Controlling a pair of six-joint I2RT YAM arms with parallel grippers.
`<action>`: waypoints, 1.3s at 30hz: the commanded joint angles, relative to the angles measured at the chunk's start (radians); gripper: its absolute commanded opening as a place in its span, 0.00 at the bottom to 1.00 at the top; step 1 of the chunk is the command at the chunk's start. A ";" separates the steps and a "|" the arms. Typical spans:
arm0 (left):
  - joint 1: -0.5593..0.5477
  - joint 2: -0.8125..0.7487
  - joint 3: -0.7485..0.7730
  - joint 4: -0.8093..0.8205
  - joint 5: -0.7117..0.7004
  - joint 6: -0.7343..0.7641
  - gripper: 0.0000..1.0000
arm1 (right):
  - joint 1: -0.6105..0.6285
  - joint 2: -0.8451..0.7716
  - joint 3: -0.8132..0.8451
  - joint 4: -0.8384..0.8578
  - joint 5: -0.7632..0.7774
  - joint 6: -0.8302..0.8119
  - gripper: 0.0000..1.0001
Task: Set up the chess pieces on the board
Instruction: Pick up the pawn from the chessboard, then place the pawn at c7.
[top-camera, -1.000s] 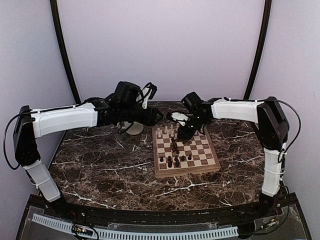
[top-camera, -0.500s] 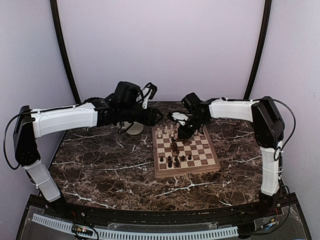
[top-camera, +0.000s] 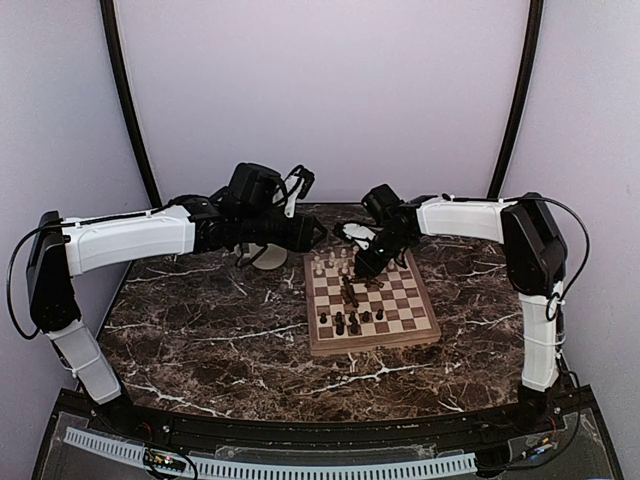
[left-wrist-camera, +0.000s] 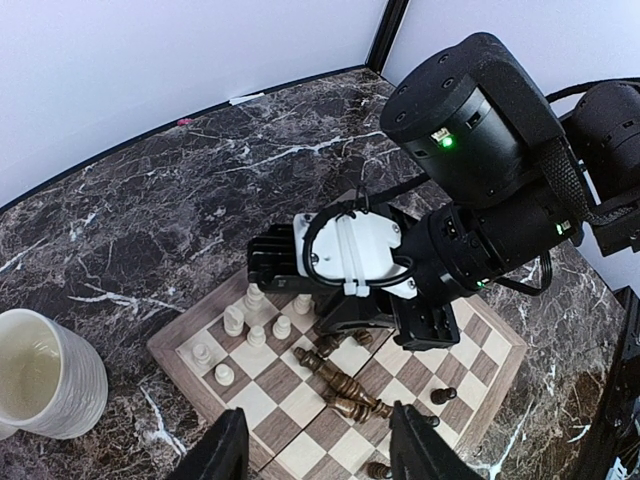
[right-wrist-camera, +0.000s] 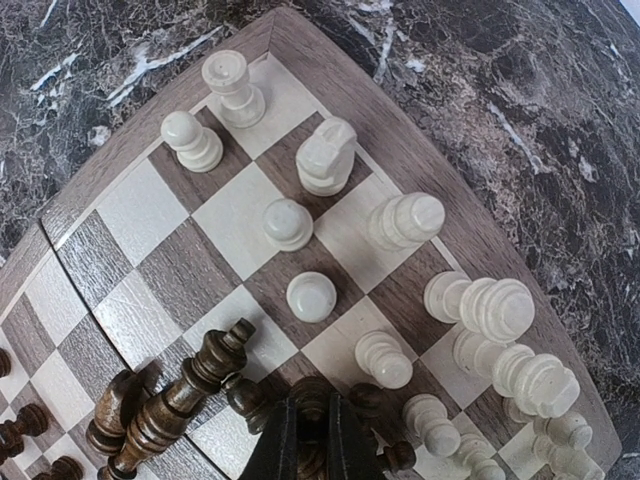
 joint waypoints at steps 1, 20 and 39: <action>0.001 -0.013 0.027 -0.002 0.008 -0.002 0.50 | -0.003 -0.028 -0.015 -0.006 -0.011 0.000 0.00; 0.002 0.010 0.027 -0.005 0.007 -0.001 0.50 | -0.006 -0.317 -0.212 -0.045 -0.030 -0.051 0.00; 0.002 0.017 0.030 -0.008 0.009 -0.001 0.50 | -0.013 -0.481 -0.576 0.038 -0.069 -0.136 0.00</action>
